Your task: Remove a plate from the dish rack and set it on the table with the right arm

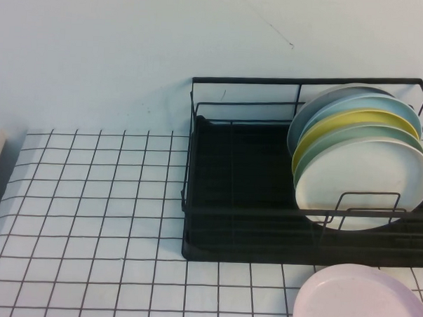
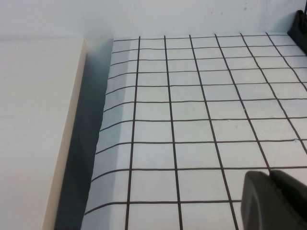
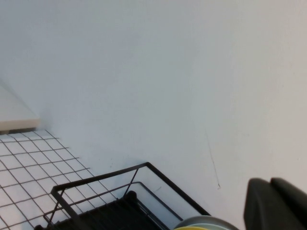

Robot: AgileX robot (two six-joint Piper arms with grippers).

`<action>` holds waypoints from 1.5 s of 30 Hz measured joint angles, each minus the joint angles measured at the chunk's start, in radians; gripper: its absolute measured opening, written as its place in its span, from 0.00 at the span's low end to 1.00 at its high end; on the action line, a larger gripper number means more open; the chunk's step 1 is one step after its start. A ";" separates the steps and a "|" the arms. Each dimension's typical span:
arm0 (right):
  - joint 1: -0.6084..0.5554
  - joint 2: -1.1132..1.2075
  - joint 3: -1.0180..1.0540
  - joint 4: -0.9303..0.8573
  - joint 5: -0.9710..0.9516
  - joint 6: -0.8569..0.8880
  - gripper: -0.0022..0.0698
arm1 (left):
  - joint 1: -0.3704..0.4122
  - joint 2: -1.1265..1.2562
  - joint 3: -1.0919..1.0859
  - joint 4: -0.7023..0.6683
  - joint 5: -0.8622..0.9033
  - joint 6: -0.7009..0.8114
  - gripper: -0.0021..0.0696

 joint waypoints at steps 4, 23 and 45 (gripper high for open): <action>0.000 -0.002 0.000 0.000 0.001 0.000 0.03 | 0.000 0.000 0.000 0.000 0.000 0.000 0.02; 0.000 -0.017 0.056 0.113 -0.205 -0.199 0.03 | 0.000 0.000 0.000 0.000 0.000 0.000 0.02; -0.017 -0.360 0.570 -1.209 -0.298 1.422 0.03 | 0.000 0.000 0.000 0.000 0.000 0.000 0.02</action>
